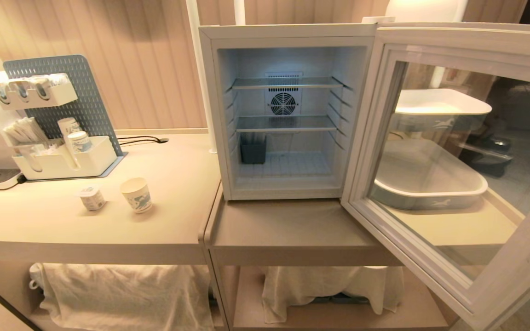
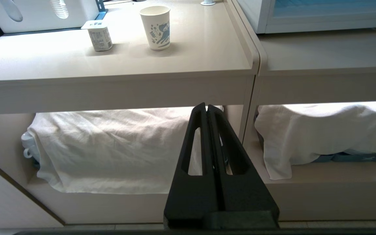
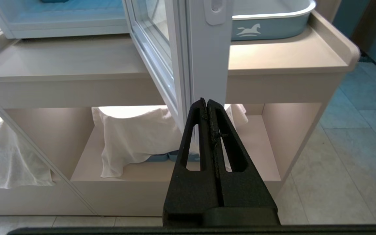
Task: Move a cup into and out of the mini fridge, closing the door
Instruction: Put the paper cup in the freezer
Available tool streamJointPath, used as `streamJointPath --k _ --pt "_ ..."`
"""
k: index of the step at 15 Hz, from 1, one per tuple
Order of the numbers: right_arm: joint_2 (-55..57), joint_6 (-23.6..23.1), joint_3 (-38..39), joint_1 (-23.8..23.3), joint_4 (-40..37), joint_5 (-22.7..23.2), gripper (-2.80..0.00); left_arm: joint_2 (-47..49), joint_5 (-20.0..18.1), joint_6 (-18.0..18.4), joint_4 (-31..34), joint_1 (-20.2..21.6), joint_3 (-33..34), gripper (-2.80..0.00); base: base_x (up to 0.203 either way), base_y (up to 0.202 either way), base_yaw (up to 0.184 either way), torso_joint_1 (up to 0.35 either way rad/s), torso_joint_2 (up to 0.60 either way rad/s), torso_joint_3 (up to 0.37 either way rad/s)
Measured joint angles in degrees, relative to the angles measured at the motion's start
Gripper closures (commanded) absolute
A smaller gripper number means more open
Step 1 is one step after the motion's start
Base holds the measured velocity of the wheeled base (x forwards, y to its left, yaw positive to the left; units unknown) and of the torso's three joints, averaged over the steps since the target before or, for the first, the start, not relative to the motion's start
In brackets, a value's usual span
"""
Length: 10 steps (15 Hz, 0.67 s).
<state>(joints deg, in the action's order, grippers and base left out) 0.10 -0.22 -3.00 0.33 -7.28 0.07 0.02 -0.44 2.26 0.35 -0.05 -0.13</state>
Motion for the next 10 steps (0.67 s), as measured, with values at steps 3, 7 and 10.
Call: streamJointPath --k 3,7,10 --pt "0.0 0.0 0.0 0.0 -0.1 0.0 0.0 0.0 0.1 0.0 0.4 0.0 -0.1 0.0 0.0 0.016 -0.008 0.001 0.0 0.001" --pt "0.0 0.0 0.0 0.0 0.0 0.0 0.0 0.0 0.1 -0.2 0.3 0.0 -0.2 0.0 0.001 0.154 -0.003 0.002 0.0 0.002" --pt "0.0 0.0 0.0 0.0 0.0 0.0 0.0 0.0 0.1 -0.2 0.2 0.0 -0.2 0.0 0.0 0.189 0.003 0.001 0.0 0.0"
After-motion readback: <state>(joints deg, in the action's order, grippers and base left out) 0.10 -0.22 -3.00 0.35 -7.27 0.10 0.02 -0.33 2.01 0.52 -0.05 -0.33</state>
